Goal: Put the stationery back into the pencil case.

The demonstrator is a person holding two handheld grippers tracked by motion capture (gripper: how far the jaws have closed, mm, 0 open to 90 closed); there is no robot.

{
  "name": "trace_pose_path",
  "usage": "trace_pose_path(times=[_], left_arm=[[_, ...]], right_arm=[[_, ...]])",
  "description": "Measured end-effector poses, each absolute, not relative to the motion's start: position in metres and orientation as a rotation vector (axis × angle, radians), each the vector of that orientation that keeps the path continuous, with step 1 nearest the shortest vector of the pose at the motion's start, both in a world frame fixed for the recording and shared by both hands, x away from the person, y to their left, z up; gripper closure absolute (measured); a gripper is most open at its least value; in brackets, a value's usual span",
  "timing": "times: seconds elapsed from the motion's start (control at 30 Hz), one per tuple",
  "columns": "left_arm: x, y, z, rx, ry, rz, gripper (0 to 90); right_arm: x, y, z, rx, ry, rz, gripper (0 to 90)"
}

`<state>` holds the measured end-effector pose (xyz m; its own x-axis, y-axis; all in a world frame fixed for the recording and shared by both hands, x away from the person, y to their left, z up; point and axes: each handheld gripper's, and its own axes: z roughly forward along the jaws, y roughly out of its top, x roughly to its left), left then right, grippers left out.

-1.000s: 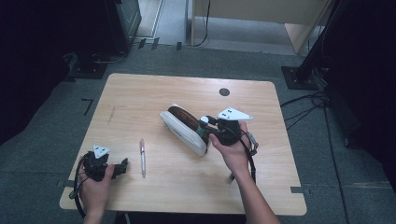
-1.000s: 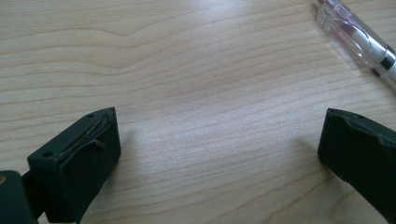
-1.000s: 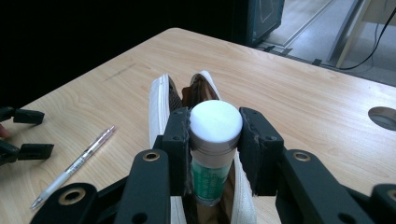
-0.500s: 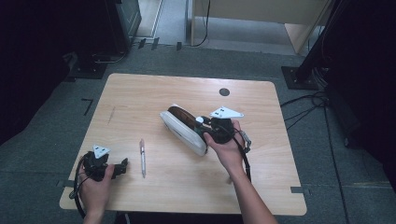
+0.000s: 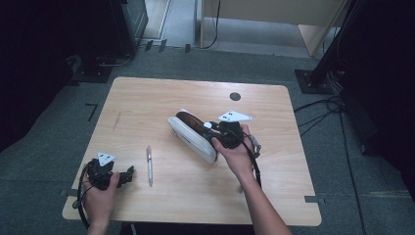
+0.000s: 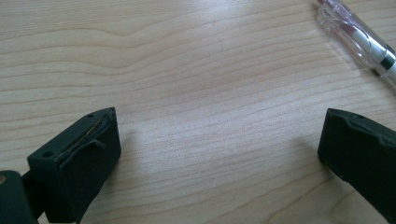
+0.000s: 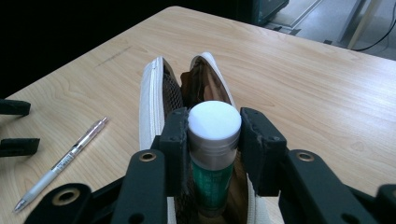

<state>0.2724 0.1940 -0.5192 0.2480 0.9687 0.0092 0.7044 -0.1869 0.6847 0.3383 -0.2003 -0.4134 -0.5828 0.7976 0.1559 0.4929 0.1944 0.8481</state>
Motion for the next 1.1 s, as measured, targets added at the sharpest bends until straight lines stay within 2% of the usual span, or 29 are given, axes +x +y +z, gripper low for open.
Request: trace_pose_path(times=[0.57,0.73,0.9,1.1], left_arm=[[0.272,0.194,-0.519,1.967,1.516,0.611,0.0],[0.272,0.194,-0.519,1.966,1.518,0.612,0.0],[0.272,0.194,-0.519,1.967,1.517,0.612,0.0],[0.272,0.194,-0.519,1.962,1.519,0.612,0.0]], right_arm=[[0.338,-0.197,-0.412,1.183,2.156,1.356,63.8],[0.336,-0.199,-0.409,1.179,2.138,1.391,60.9],[0.332,-0.200,-0.408,1.178,2.119,1.390,64.7],[0.325,-0.204,-0.408,1.164,2.095,1.394,65.2]])
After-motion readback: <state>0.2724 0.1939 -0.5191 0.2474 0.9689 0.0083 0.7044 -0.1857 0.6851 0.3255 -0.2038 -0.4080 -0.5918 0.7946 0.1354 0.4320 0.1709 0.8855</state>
